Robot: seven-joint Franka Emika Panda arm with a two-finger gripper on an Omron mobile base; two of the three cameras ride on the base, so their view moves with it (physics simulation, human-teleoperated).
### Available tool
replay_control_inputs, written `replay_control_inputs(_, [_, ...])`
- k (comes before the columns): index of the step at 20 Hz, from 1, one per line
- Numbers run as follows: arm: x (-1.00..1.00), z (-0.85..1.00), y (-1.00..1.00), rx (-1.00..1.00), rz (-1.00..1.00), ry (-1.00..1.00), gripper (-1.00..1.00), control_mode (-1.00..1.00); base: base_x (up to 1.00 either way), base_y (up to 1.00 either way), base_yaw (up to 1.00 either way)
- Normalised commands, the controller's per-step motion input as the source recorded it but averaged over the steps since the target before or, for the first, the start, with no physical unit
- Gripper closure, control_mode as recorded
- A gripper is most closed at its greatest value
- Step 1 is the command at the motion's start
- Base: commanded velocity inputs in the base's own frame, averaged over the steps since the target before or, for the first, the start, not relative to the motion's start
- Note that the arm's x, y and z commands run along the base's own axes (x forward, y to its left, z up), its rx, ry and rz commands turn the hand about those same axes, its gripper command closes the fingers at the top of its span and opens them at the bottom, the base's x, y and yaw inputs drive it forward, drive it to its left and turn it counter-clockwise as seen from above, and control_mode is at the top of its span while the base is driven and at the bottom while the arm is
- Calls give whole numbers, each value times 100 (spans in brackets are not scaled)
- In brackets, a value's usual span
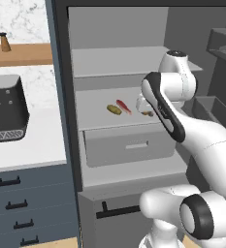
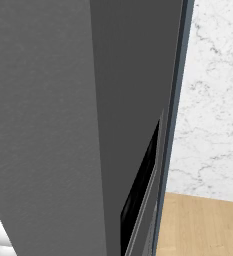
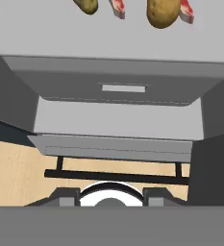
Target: Place one potato and one steak in each tupperware on the nearby counter, to pack two identical lunches.
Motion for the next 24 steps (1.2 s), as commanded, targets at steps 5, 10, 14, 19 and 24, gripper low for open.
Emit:
replay_control_inputs(5, [0,-6,-2,0,0,0,-100,-100,0,0,0])
replay_control_inputs(10, [-1,-19,2,0,0,3,-100,-100,0,0,0])
replay_control_inputs(14, [4,-29,1,-1,-1,16,-100,-100,0,0,0])
replay_control_inputs(19, [20,-62,-12,-3,0,-11,-100,-100,0,0,0])
replay_control_inputs(24, [18,-61,-4,-7,0,-15,-100,-100,0,0,0])
